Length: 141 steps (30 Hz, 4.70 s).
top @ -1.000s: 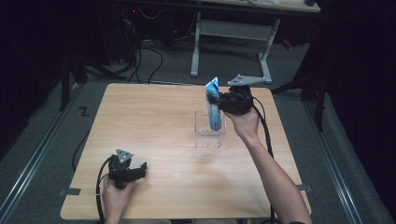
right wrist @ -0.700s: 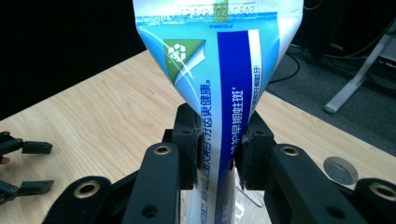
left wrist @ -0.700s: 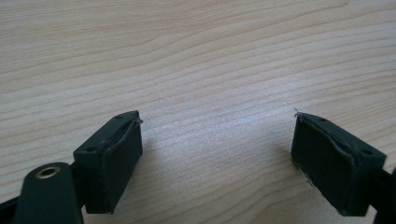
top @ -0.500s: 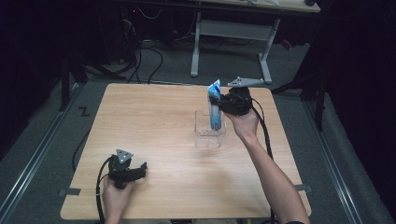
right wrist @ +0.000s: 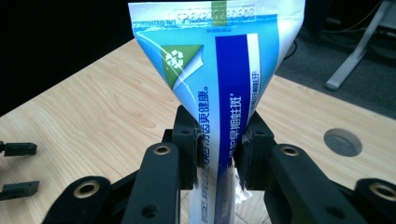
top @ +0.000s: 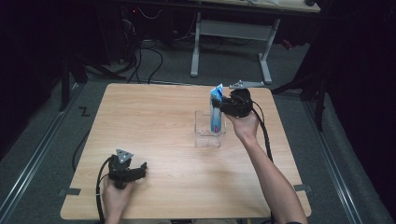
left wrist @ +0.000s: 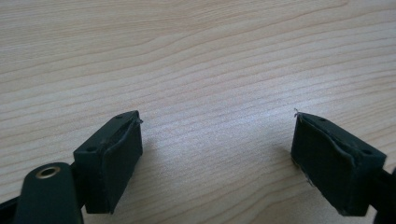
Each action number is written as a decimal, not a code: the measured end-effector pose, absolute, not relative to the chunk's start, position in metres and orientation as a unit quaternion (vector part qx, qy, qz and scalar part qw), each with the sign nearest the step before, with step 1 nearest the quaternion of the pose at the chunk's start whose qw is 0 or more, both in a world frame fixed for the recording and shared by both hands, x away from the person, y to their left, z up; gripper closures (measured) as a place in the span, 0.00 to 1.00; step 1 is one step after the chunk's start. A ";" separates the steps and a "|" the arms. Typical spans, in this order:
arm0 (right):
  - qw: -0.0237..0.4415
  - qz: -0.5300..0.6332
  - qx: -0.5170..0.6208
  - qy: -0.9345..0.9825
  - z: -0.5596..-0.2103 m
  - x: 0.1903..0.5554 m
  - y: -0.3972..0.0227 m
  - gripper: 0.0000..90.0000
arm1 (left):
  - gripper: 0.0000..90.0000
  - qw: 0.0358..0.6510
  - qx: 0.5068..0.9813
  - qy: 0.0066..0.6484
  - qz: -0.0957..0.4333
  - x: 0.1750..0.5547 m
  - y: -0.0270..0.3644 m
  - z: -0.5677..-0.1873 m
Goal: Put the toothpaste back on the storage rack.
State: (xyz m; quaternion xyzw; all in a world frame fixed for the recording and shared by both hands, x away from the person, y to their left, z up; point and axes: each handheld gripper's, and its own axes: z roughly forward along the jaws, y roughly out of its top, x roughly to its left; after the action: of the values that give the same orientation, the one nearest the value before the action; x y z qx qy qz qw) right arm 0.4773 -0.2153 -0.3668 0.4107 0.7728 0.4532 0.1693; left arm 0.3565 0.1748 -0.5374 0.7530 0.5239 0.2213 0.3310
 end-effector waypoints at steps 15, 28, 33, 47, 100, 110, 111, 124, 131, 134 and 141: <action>0.159 0.442 0.417 0.778 -0.379 0.480 -0.213 0.81 | 0.19 0.331 0.753 0.524 0.221 0.356 0.175 -0.537; 0.149 0.430 0.423 0.783 -0.393 0.480 -0.215 0.80 | 0.19 0.331 0.753 0.524 0.221 0.356 0.175 -0.537; 0.145 0.425 0.427 0.785 -0.397 0.480 -0.216 0.80 | 0.19 0.332 0.752 0.524 0.221 0.356 0.175 -0.537; 0.128 0.424 0.438 0.783 -0.405 0.481 -0.217 0.80 | 0.19 0.331 0.753 0.524 0.221 0.356 0.175 -0.537; 0.222 0.397 0.450 0.768 -0.392 0.467 -0.248 0.57 | 0.19 0.331 0.753 0.524 0.221 0.356 0.175 -0.537; 0.232 0.398 0.445 0.768 -0.387 0.461 -0.252 0.57 | 0.18 0.331 0.753 0.524 0.221 0.356 0.175 -0.537; 0.232 0.398 0.445 0.768 -0.386 0.460 -0.253 0.57 | 0.18 0.331 0.753 0.524 0.221 0.356 0.175 -0.537; 0.238 0.401 0.438 0.769 -0.379 0.450 -0.260 0.56 | 0.19 0.331 0.753 0.524 0.221 0.356 0.175 -0.537; 0.239 0.403 0.434 0.770 -0.378 0.447 -0.262 0.56 | 0.19 0.331 0.753 0.524 0.221 0.356 0.175 -0.537; 0.240 0.403 0.432 0.771 -0.376 0.445 -0.262 0.56 | 0.19 0.331 0.753 0.524 0.221 0.356 0.175 -0.537; 0.243 0.404 0.431 0.769 -0.375 0.442 -0.267 0.56 | 0.18 0.331 0.753 0.524 0.221 0.356 0.175 -0.537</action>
State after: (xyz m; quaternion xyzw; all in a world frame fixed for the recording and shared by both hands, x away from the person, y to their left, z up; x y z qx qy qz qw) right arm 0.4416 -0.2666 -0.3746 0.4311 0.7692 0.4041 0.2431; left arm 0.3565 0.1747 -0.5373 0.7531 0.5238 0.2210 0.3311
